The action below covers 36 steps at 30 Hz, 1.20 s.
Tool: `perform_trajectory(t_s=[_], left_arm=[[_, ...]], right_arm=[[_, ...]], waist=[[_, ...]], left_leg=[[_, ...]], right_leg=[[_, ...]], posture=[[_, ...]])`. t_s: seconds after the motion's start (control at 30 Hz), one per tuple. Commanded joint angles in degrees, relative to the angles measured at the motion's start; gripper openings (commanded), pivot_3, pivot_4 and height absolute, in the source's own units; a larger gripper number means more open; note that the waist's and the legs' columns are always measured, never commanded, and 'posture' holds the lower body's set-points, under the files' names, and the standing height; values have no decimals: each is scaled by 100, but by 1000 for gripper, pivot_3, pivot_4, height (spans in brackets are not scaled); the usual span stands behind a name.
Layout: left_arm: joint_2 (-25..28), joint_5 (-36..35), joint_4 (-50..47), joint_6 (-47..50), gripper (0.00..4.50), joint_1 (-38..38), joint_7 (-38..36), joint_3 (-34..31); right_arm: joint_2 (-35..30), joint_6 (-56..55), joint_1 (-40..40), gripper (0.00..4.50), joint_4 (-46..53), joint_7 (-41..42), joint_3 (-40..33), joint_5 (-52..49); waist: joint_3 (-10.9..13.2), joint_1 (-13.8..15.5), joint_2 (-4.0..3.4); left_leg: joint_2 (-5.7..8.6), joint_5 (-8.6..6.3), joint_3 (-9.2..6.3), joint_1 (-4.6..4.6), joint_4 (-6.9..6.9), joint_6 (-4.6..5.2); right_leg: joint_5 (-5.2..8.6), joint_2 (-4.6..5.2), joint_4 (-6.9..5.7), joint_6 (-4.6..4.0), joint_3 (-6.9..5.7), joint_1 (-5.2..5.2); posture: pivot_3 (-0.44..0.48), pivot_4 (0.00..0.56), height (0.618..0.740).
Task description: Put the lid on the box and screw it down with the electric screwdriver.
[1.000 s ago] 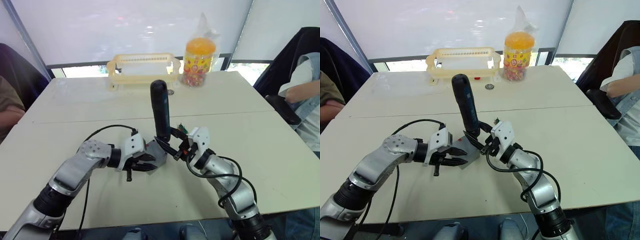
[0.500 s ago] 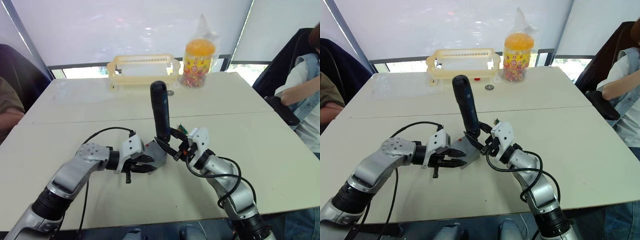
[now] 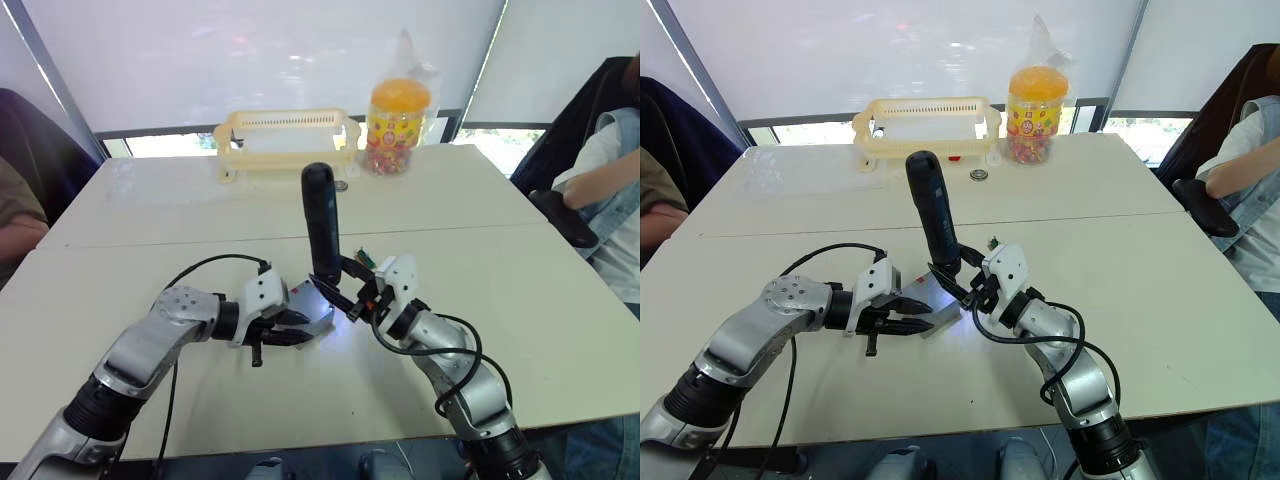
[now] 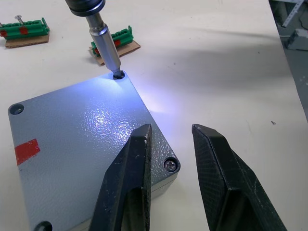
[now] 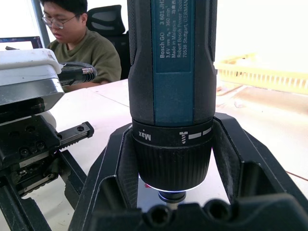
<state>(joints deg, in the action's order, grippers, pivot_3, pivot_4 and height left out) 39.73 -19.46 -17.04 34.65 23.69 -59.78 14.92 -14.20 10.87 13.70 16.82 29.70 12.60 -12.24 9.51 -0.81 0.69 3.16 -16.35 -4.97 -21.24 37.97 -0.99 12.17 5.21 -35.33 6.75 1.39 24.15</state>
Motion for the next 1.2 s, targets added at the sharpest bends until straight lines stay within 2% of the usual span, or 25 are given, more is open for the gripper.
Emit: perform_trajectory(t_s=[0.03, 0.4, 0.53, 0.67, 0.93, 1.0, 1.07, 1.2], left_arm=[[38, 95, 109, 146, 1319, -61, -6, 145], [-7, 183, 193, 91, 1319, -22, 24, 234], [-17, 324, 349, -15, 1319, 41, 13, 349], [-44, 312, 408, -58, 1319, 46, -3, 388], [-153, 134, 350, -35, 1319, -15, 57, 192], [-206, -53, 237, 125, 1319, 20, 108, 4], [-199, -296, 60, 348, 1319, 63, 139, -239], [197, -831, -487, 854, 1319, 214, 20, -798]], right_arm=[[-27, 184, -113, 1769, -255, -33, -12, 77], [37, 217, 147, 1769, 63, -151, -269, -107], [92, 1221, 993, 1769, 1177, -573, -967, -1024], [99, 2264, 1548, 1769, 1828, -992, -1465, -2000], [-22, 3731, 2142, 1769, 1733, -1956, -2413, -3638], [-248, 4246, 2306, 1769, 1511, -2192, -2783, -4335], [-777, 4881, 2498, 1769, 1229, -2300, -3073, -4905], [-2223, 6732, 2848, 1769, 121, -2714, -3506, -6075]], waist=[[0, 0, 0], [0, 5, -1], [13, 18, -9], [20, 15, -19], [19, 10, -18], [23, 10, -20], [37, 9, -21], [93, 2, -12]], left_leg=[[0, 0, 0, 0, 0, 0], [-1, 0, -2, -1, 0, 0], [1, 0, -5, -16, 0, 0], [2, 0, -6, -21, -8, 0], [0, 0, -4, -12, -32, 0], [2, 0, -3, -15, -32, 0], [4, 0, -2, -20, -31, 1], [6, 0, 5, -33, -32, 1]], right_leg=[[0, 0, 0, 0, 0, 0], [2, 0, 3, 1, -1, -1], [0, 3, 4, -1, -1, 12], [-5, 5, 9, 7, -1, 21], [0, 8, 15, -1, -1, 21], [0, 10, 19, -1, -2, 21], [-1, 13, 23, 0, -2, 23], [-1, 19, 24, 0, -2, 37]], posture=[[0, 150, 740], [0, 150, 740], [0, 150, 740], [0, 150, 740], [0, 150, 740], [0, 150, 740], [0, 150, 740], [0, 150, 740]])
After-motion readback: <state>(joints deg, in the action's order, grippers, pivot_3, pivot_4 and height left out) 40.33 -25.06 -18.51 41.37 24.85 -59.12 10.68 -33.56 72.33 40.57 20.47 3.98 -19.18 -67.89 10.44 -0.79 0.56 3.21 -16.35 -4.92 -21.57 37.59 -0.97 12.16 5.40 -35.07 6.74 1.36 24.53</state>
